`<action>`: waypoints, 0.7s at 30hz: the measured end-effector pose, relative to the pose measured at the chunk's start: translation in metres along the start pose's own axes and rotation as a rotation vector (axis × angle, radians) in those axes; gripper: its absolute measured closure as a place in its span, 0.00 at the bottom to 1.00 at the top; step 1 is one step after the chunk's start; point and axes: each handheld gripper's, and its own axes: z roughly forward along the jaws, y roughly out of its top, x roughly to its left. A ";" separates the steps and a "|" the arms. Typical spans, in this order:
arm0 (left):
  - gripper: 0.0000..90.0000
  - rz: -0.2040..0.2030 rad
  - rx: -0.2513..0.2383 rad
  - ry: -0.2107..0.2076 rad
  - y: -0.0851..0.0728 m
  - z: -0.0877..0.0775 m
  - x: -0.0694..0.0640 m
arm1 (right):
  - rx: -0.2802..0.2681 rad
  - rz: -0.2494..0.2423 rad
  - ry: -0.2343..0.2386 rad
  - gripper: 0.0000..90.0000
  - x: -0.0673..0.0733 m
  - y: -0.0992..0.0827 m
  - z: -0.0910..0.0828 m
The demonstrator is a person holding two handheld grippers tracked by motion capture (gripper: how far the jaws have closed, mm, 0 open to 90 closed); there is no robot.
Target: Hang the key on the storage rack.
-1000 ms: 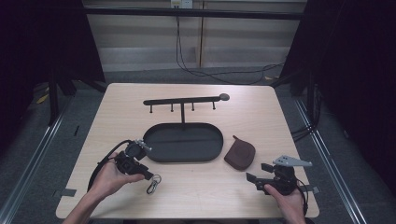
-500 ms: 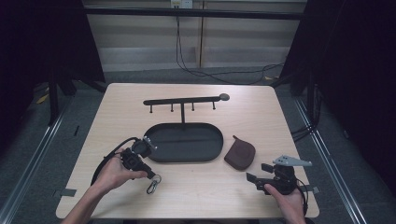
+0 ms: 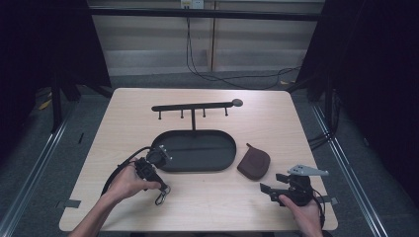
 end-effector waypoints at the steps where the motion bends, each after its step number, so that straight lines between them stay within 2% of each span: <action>1: 0.67 0.003 0.015 0.005 0.001 0.002 0.001 | 0.001 0.001 -0.001 0.22 0.000 0.000 0.000; 2: 0.66 -0.004 0.018 -0.005 0.002 0.004 0.000 | 0.003 0.000 -0.003 0.22 0.000 0.000 0.000; 5: 0.69 0.017 0.041 -0.018 0.004 0.008 0.000 | 0.006 0.002 -0.003 0.22 0.000 0.000 0.000; 6: 0.71 0.008 0.036 -0.023 0.004 0.009 -0.001 | 0.006 0.001 -0.004 0.22 0.000 0.000 0.001; 7: 0.73 0.023 0.044 -0.032 0.005 0.009 -0.001 | 0.006 0.000 -0.005 0.22 0.000 0.000 0.001; 13: 0.89 0.048 0.051 -0.056 0.007 0.007 -0.005 | 0.012 -0.003 -0.003 0.22 0.001 0.000 0.001; 21: 0.97 0.093 0.073 -0.062 0.009 0.003 -0.012 | 0.011 0.007 -0.006 0.22 0.000 0.000 0.001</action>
